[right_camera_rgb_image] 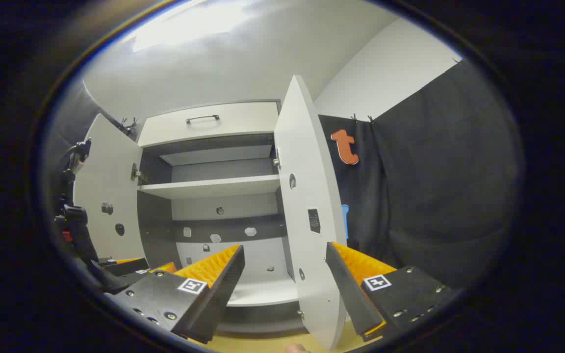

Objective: Grasp the bottle in the cabinet with the left hand and place it on the coaster, then close the right door with the right hand and the left door with the left hand.

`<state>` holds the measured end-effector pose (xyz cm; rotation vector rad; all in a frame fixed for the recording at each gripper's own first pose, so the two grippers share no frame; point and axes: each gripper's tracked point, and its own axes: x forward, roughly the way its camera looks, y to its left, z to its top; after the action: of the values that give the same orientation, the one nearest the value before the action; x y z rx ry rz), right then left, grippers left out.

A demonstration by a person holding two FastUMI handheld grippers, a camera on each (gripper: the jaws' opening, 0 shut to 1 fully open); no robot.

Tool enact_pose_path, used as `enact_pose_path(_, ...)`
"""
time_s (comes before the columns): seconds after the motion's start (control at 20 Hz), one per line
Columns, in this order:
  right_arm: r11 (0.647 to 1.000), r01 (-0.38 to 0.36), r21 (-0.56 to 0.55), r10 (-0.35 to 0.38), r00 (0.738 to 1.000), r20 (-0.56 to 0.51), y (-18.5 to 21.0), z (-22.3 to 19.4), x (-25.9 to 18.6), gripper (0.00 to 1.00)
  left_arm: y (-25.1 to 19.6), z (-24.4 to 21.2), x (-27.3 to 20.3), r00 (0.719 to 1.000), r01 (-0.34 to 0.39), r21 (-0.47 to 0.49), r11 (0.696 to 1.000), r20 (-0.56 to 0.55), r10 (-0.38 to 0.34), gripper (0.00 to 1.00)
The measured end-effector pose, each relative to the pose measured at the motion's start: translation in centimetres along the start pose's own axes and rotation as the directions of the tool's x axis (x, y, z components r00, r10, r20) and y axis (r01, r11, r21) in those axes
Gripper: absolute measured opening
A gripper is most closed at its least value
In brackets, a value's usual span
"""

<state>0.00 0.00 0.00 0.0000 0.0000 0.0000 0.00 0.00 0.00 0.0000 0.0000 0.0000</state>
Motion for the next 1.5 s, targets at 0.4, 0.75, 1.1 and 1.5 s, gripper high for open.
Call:
enact_pose_path(0.4, 0.999, -0.040, -0.029, 0.038, 0.997, -0.064, 1.2, -2.1, 0.1, 1.00, 1.5, -0.1, -0.7, 1.000, -0.029, -0.009, 1.000, -0.003, 0.029, 0.98)
enact_pose_path(0.75, 0.996, -0.067, -0.060, 0.060, 0.993, -0.105, 1.7, -3.4, 0.5, 1.00, 1.8, -1.0, 0.4, 0.999, -0.040, -0.022, 0.999, -0.030, 0.040, 0.98)
enact_pose_path(1.1, 0.993, -0.067, -0.097, 0.054, 0.989, -0.136, 1.3, -4.7, 1.3, 0.97, 1.3, -2.5, 7.0, 0.995, -0.006, 0.019, 1.000, -0.097, 0.008, 0.98)
enact_pose_path(1.5, 0.992, -0.024, -0.124, 0.006, 0.990, -0.143, -0.2, -5.0, 1.3, 1.00, 0.5, -7.4, 16.9, 0.963, 0.005, 0.012, 1.000, -0.269, -0.002, 0.99)
